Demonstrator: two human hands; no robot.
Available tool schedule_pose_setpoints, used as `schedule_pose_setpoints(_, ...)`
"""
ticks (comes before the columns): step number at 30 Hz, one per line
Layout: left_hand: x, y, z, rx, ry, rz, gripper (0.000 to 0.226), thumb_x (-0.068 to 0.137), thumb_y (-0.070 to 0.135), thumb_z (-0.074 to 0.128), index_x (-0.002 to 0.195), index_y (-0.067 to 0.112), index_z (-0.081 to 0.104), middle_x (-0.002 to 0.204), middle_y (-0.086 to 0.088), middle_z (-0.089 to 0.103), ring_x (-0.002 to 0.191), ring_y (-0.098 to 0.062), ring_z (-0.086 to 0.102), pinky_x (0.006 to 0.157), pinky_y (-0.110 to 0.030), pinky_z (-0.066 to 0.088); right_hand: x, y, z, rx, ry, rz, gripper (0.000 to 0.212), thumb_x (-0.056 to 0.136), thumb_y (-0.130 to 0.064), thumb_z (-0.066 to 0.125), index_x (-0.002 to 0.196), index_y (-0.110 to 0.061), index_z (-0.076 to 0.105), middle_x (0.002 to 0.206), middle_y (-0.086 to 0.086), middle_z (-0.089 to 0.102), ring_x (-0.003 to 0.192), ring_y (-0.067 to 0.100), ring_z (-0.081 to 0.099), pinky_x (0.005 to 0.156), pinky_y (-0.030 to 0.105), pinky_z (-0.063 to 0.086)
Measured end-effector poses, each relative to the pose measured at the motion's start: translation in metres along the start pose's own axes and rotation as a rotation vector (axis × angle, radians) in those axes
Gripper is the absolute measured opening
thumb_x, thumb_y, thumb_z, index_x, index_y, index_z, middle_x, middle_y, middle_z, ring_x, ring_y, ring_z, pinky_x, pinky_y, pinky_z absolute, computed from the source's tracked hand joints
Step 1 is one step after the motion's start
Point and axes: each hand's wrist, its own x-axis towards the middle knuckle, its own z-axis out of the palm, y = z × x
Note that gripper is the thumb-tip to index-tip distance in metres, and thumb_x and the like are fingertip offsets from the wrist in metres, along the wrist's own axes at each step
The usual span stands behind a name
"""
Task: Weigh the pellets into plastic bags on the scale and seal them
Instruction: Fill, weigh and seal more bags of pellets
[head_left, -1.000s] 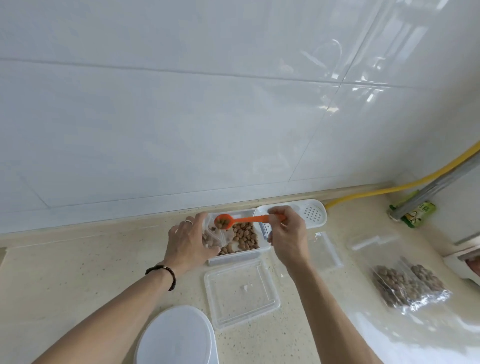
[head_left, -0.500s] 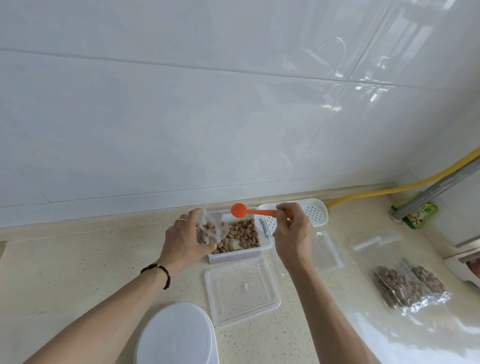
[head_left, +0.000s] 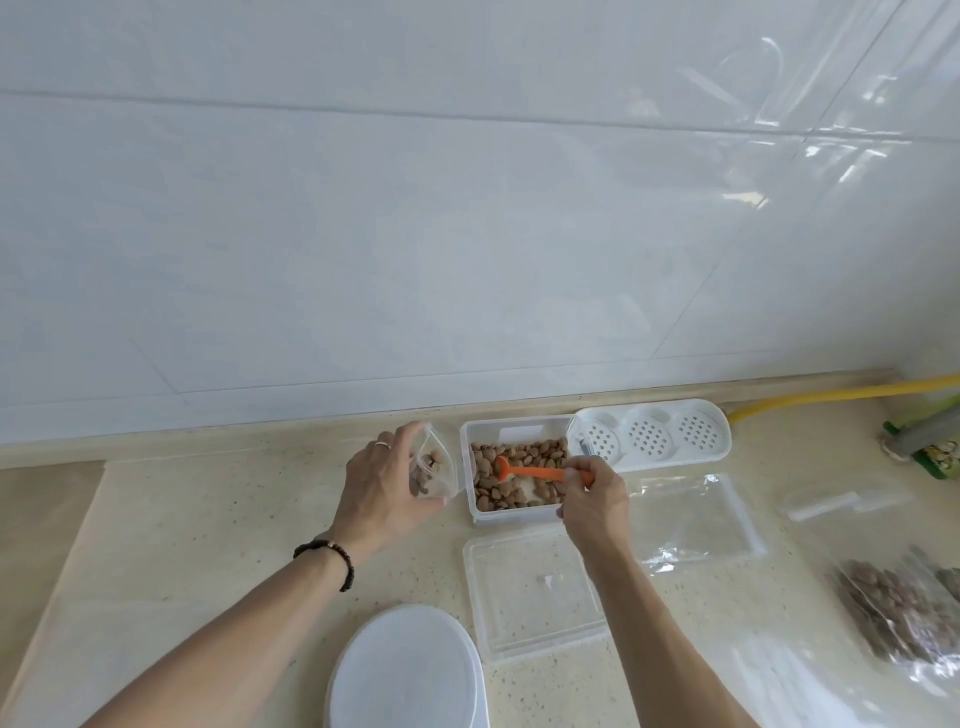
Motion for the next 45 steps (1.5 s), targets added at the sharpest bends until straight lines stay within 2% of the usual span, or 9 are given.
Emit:
schedule_pose_setpoints(4,0.0,-0.001,0.004,0.019,0.012,0.03,0.084,0.067,0.04,0.079,0.139,0.022,0.038,0.096,0.007,0.048,0.098,-0.018,0.053,0.092,-0.034,0.037,0.002,-0.002,-0.004,0.141,0.003,0.112,0.015,0.1,-0.011,0.05,0.095,-0.017,0.063,0.087,0.012,0.066,0.054,0.018,0.058,0.051,0.028,0.048)
schedule_pose_setpoints(9,0.003,0.001,0.01,0.014,0.01,0.045,0.088,0.066,0.047,0.078,0.14,0.025,0.036,0.102,0.002,0.053,0.097,-0.017,0.054,0.094,-0.036,0.038,0.002,-0.002,-0.022,0.319,0.051,0.247,0.014,0.099,-0.007,0.051,0.096,-0.013,0.063,0.093,0.015,0.067,0.047,0.014,0.052,0.047,0.026,0.047)
schedule_pose_setpoints(16,0.01,0.011,0.016,0.084,-0.012,0.042,0.086,0.066,0.047,0.075,0.139,0.026,0.034,0.1,0.004,0.052,0.096,-0.02,0.054,0.096,-0.04,0.04,-0.005,-0.011,-0.052,0.474,0.052,0.252,0.012,0.099,-0.007,0.051,0.104,-0.01,0.062,0.093,0.012,0.073,0.049,0.014,0.049,0.052,0.028,0.045)
schedule_pose_setpoints(22,0.018,0.031,0.021,0.043,-0.025,0.034,0.081,0.068,0.047,0.074,0.136,0.027,0.035,0.107,0.0,0.054,0.103,-0.022,0.053,0.095,-0.04,0.04,-0.018,-0.05,-0.065,0.317,0.053,-0.081,0.015,0.098,-0.006,0.052,0.093,-0.015,0.064,0.086,0.01,0.071,0.045,0.012,0.053,0.047,0.027,0.046)
schedule_pose_setpoints(27,0.019,0.042,0.024,-0.063,-0.009,0.0,0.079,0.067,0.045,0.076,0.134,0.029,0.035,0.107,0.003,0.052,0.104,-0.019,0.051,0.09,-0.036,0.04,-0.035,-0.067,-0.063,-0.115,-0.059,-0.552,0.02,0.096,-0.007,0.053,0.086,-0.023,0.062,0.063,-0.012,0.058,0.059,0.018,0.06,0.055,0.034,0.047)
schedule_pose_setpoints(31,0.018,0.042,0.026,-0.137,-0.025,-0.011,0.082,0.068,0.043,0.077,0.136,0.029,0.032,0.111,0.002,0.049,0.103,-0.018,0.048,0.088,-0.035,0.04,-0.038,-0.069,-0.064,-0.091,0.006,-0.645,0.018,0.096,-0.008,0.053,0.088,-0.021,0.061,0.061,-0.007,0.057,0.055,0.022,0.054,0.053,0.038,0.043)
schedule_pose_setpoints(34,0.016,0.04,0.026,-0.169,-0.029,-0.022,0.085,0.068,0.041,0.079,0.137,0.028,0.031,0.111,0.004,0.046,0.105,-0.017,0.047,0.087,-0.033,0.039,-0.035,-0.067,-0.065,-0.04,0.098,-0.62,0.018,0.096,-0.006,0.054,0.088,-0.02,0.062,0.063,0.001,0.058,0.052,0.023,0.05,0.052,0.038,0.041)
schedule_pose_setpoints(38,0.015,0.031,0.025,-0.182,0.01,-0.049,0.089,0.066,0.039,0.082,0.138,0.027,0.032,0.113,0.006,0.044,0.107,-0.015,0.047,0.09,-0.031,0.038,-0.02,-0.049,-0.063,-0.114,0.205,-0.439,0.016,0.097,-0.009,0.051,0.093,-0.015,0.064,0.072,-0.005,0.064,0.05,0.01,0.047,0.053,0.036,0.042)
schedule_pose_setpoints(45,0.008,0.007,0.021,-0.101,0.024,-0.039,0.084,0.069,0.042,0.079,0.139,0.025,0.035,0.115,-0.002,0.052,0.106,-0.018,0.051,0.089,-0.031,0.039,-0.004,-0.008,-0.036,-0.348,0.072,-0.181,0.018,0.097,-0.01,0.046,0.096,-0.012,0.064,0.08,0.0,0.067,0.07,0.019,0.06,0.056,0.028,0.043)
